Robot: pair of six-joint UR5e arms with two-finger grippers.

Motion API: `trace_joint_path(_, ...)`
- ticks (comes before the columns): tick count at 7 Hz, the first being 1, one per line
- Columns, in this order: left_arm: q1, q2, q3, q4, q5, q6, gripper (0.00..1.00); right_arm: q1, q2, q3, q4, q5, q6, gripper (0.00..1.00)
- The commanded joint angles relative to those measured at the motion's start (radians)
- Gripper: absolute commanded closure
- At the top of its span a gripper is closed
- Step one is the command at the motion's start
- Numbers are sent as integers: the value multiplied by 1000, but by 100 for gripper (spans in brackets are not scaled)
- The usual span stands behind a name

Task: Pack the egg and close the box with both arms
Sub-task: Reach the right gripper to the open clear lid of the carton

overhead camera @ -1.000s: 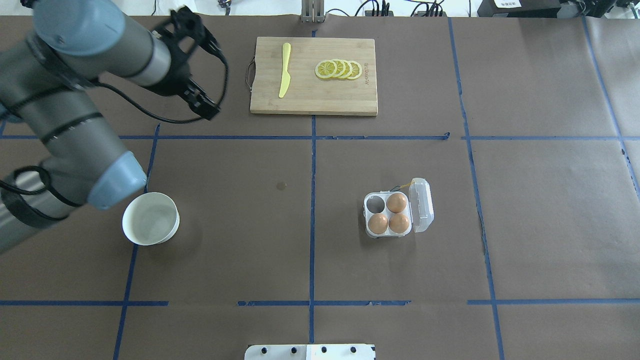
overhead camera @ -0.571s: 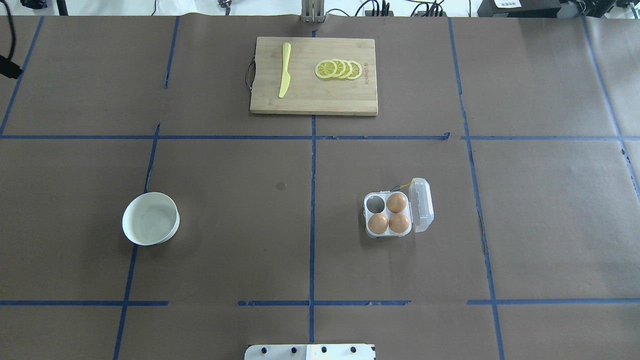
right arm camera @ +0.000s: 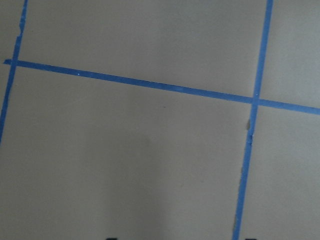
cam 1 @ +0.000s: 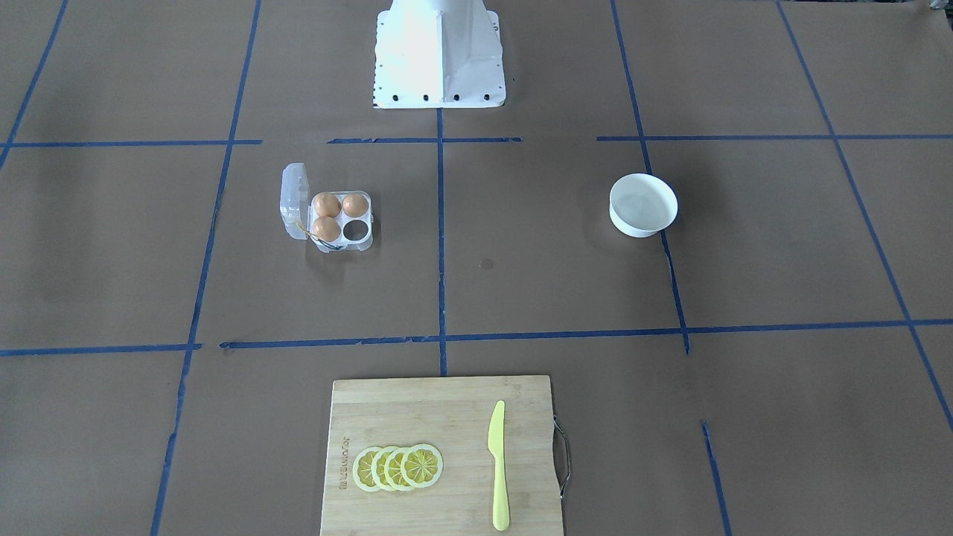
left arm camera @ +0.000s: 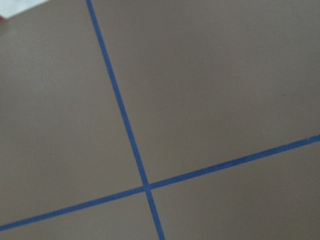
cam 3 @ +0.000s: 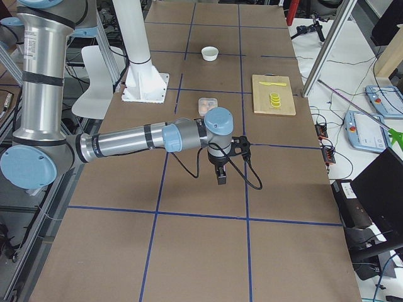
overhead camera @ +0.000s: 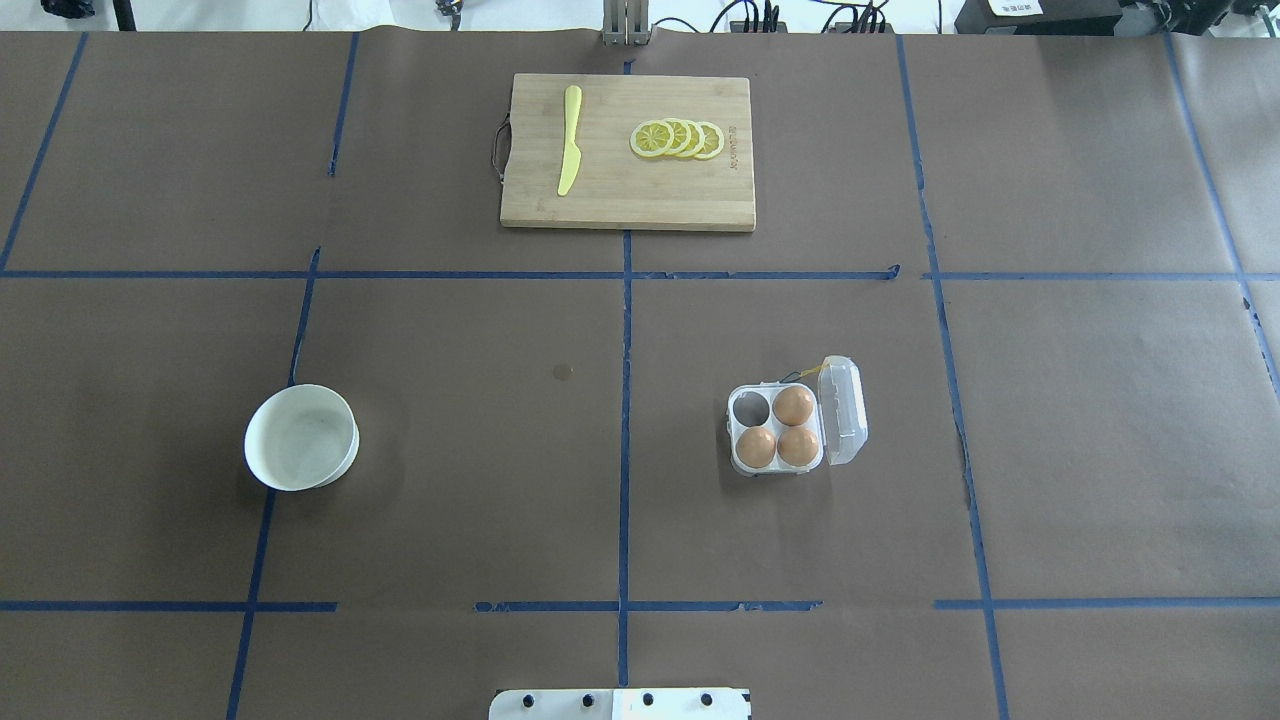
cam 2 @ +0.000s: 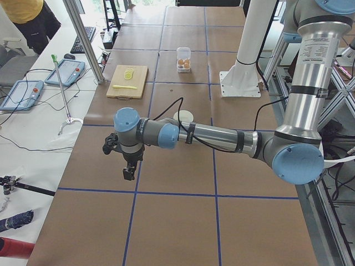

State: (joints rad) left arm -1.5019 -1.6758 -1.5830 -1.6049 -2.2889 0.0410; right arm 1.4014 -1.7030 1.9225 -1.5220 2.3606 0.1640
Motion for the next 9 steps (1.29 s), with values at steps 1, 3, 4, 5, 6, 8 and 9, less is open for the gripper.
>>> trace_joint_path(1, -17, 38, -2, -1, -9, 4, 0, -212, 2, 12, 214, -32, 391, 80)
trace_joint_path(3, -17, 42, -8, 0, -9, 5, 0, -449, 8, 9, 429, -158, 802, 100)
trace_joint_path(4, -18, 42, -15, 2, -11, 5, 0, -540, 40, 4, 500, -225, 928, 100)
trace_joint_path(5, -17, 42, -15, 0, -11, 5, 0, -605, 105, 6, 502, -234, 990, 100)
trace_joint_path(6, -17, 41, -17, 0, -11, 5, 0, -658, 173, 4, 503, -248, 1064, 100)
trace_joint_path(8, -17, 41, -23, 0, -11, 5, 0, -775, 323, -10, 502, -343, 1196, 100)
trace_joint_path(9, -18, 42, -29, 0, -11, 5, 0, -791, 374, -31, 500, -360, 1218, 100)
